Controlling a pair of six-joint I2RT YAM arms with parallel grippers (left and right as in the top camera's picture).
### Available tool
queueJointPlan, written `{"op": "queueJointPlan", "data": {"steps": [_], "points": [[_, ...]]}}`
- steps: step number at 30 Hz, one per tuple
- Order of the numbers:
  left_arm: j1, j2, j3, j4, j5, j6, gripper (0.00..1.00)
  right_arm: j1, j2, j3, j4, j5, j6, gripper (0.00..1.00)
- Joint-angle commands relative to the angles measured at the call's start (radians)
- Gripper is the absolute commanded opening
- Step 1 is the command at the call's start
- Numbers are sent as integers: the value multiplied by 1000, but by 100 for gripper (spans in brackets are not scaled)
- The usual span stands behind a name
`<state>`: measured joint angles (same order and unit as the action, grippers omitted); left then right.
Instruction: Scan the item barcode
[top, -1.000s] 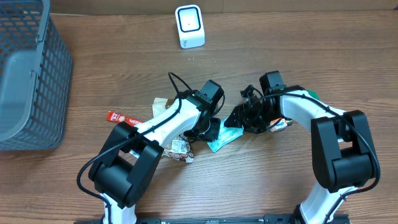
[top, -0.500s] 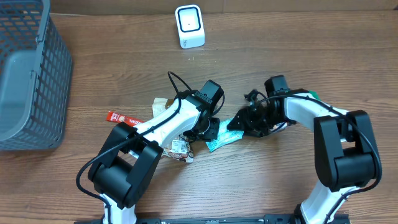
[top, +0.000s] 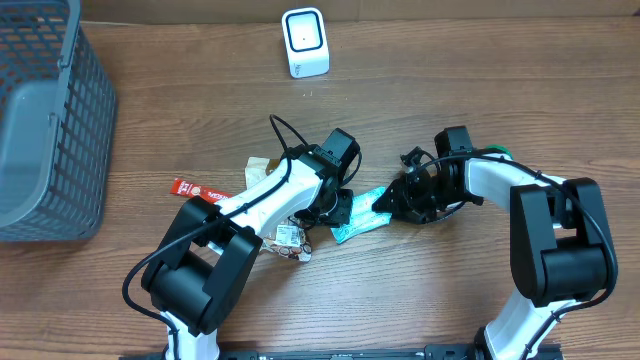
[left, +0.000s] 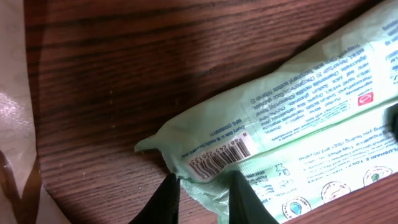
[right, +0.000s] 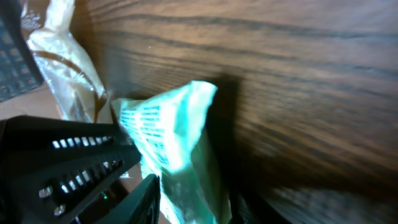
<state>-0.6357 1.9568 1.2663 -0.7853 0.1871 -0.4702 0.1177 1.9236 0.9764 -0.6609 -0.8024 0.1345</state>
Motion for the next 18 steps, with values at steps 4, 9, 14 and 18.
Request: {"op": "queueJointPlan", "data": {"steps": [4, 9, 14, 18], "points": [[-6, 5, -20, 0, -56, -17, 15, 1, 18, -36, 19, -12, -5, 35], [-6, 5, -20, 0, -56, -17, 15, 1, 18, -37, 26, -11, -6, 27], [-6, 5, -20, 1, -56, -17, 13, 1, 18, -37, 29, -11, -10, 21], [-4, 5, -14, -1, -56, -16, 5, 1, 18, -37, 36, -11, -10, 16]]}}
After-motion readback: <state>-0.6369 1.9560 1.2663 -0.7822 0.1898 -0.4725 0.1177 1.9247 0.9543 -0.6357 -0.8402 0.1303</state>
